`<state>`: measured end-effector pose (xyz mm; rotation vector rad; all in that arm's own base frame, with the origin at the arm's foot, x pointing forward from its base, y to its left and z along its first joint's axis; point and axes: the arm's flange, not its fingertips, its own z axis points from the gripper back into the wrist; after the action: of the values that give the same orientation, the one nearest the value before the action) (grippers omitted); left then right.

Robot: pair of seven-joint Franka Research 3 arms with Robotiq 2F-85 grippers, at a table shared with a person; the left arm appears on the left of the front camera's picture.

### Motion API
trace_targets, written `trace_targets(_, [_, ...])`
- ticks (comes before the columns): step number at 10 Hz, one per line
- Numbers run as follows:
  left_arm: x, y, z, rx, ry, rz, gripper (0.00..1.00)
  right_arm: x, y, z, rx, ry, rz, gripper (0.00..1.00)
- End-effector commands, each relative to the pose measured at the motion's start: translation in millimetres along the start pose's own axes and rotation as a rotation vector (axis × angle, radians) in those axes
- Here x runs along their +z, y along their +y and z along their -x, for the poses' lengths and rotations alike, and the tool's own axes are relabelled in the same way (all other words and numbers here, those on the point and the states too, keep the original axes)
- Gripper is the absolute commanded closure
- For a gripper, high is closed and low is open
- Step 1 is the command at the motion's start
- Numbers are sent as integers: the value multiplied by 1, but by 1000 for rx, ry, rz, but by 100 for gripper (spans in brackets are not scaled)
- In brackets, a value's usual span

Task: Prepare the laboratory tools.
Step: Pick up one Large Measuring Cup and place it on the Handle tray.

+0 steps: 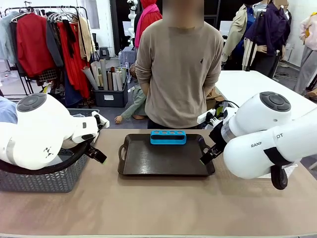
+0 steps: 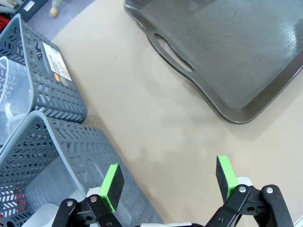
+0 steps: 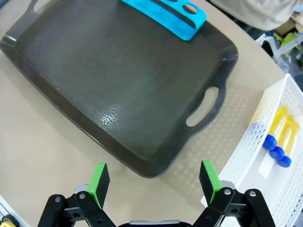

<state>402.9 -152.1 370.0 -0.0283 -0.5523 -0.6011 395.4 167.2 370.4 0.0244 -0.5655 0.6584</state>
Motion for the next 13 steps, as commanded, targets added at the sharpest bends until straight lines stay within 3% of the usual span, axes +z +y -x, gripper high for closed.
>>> trace_targets(1, [0,0,0,1,0,0,0,0,0,0,0,-1,0,0])
trace_targets(5, [0,0,0,0,0,0,0,0,0,0,0,0,0,0])
trace_targets(8, [28,-10,-9,-24,28,66,0,14,13,-18,47,-7,-141,0])
trace_targets(11, [61,-13,-21,-62,38,242,0,40,12,-42,68,-20,-225,0])
trace_targets(13, [83,-9,-32,-132,66,374,0,71,3,-58,168,-6,-320,0])
